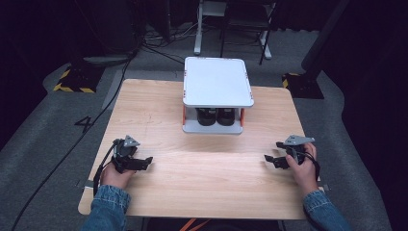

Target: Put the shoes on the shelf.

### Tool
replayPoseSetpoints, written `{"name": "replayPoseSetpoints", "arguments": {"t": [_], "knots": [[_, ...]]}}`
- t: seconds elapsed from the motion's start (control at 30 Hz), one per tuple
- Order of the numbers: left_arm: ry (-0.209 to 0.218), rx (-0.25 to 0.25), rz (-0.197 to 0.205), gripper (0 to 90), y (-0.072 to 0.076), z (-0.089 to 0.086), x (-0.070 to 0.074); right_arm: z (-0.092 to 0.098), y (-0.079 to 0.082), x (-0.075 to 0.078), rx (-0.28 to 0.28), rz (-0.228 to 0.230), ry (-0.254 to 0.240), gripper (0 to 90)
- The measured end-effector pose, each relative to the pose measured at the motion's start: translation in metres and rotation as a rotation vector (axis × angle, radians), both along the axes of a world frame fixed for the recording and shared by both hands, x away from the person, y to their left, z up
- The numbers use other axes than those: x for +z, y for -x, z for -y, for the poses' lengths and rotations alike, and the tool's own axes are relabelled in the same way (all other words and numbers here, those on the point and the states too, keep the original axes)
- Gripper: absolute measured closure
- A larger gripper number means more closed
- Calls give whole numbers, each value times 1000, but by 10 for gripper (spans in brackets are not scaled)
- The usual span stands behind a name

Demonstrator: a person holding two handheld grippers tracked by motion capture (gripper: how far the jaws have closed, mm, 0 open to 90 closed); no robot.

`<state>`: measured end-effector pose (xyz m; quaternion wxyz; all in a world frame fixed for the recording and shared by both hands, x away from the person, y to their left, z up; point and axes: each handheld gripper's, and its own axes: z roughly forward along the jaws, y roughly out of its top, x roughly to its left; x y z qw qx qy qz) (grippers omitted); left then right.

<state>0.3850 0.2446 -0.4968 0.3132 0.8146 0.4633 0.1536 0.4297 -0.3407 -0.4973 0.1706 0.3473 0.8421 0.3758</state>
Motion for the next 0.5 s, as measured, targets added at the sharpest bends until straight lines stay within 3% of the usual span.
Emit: {"name": "replayPoseSetpoints", "arguments": {"t": [0.07, 0.2, 0.27, 0.5], "knots": [[16, 6, 21, 143, 0, -2, -4, 0, -1, -4, -14, -11, 24, 159], [37, 34, 43, 114, -2, -7, -8, 1, -2, -7, -36, -32, 4, 140], [10, 56, 47, 105, -3, -5, -8, -2, -4, -7, -49, -39, 6, 93], [10, 52, 44, 97, -3, -5, -8, -4, -9, -8, -58, -55, 23, 25]]}}
